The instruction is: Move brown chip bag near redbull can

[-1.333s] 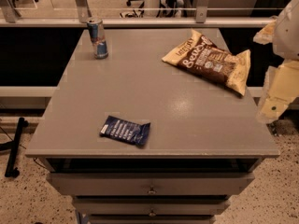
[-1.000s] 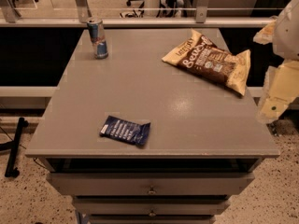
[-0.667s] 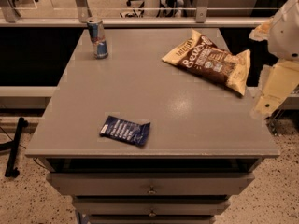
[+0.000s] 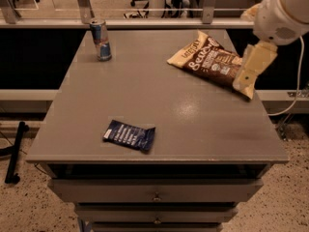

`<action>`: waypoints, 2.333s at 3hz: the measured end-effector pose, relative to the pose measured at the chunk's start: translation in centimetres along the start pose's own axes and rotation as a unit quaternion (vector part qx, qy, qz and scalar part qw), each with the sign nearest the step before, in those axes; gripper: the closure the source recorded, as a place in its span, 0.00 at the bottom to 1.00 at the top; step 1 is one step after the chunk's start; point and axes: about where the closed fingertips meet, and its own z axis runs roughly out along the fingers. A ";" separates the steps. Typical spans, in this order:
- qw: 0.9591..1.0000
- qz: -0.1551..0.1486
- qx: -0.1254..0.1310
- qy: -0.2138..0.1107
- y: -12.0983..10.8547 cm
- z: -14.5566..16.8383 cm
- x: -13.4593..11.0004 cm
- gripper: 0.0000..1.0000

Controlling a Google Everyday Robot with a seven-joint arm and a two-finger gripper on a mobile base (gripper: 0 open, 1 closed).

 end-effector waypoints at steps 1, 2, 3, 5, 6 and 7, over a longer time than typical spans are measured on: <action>0.998 0.058 0.006 -0.015 -4.5 3.4 1.0 0.00; 0.991 0.131 -0.008 -0.033 -7.1 7.3 3.0 0.00; 0.980 0.190 -0.030 -0.055 -8.1 10.9 4.0 0.00; 0.966 0.240 -0.052 -0.075 -8.0 14.4 5.1 0.41; 0.966 0.236 -0.049 -0.092 -8.3 14.1 4.0 0.64; 0.967 0.224 -0.037 -0.116 -8.8 12.7 2.1 0.88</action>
Offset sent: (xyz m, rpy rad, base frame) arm 0.1432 -0.0519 -0.0849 0.3363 0.1368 -0.3401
